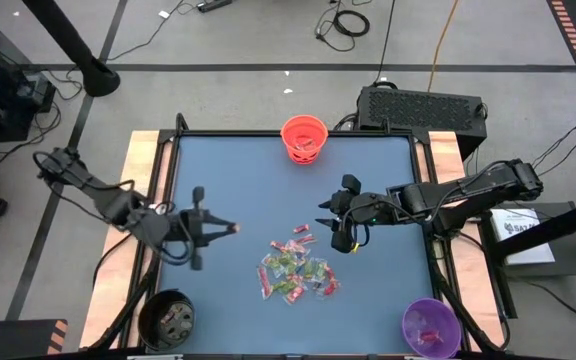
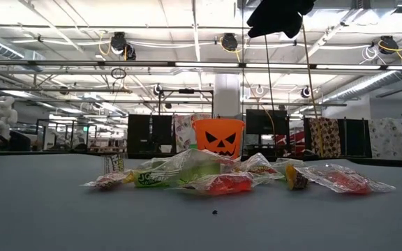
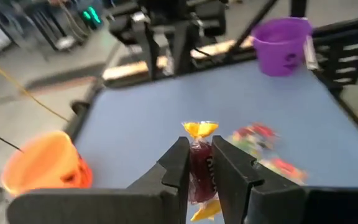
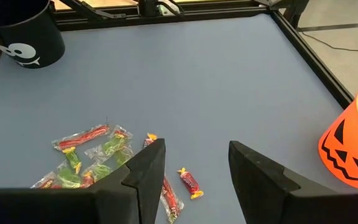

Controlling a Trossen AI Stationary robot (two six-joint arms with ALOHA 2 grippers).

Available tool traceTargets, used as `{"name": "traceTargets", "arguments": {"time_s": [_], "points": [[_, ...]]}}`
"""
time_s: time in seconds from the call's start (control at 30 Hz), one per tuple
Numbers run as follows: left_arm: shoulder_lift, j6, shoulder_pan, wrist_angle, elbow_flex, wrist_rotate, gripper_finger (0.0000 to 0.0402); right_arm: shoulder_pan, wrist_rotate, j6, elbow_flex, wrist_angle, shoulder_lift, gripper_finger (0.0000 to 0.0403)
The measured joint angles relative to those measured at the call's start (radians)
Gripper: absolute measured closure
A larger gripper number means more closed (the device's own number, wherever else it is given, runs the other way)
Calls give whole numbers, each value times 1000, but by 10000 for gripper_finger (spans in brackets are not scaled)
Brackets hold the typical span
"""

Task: Sort candy by brand, put in halloween buckets
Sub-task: Put the red candy into the black bucket

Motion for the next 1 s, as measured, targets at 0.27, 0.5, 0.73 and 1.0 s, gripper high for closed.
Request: {"name": "traceTargets", "arguments": {"time_s": [0.27,0.5,0.73,1.0], "points": [[-45,-371,-141,-310,1,88,340,0,0,-1,0,2,0,234],[-44,-646,-234,-336,0,368,340,0,0,13,0,4,0,234],[15,-991,-361,-374,0,520,340,0,0,15,0,10,0,234],[192,-1178,-496,-376,0,635,340,0,0,15,0,10,0,234]]}}
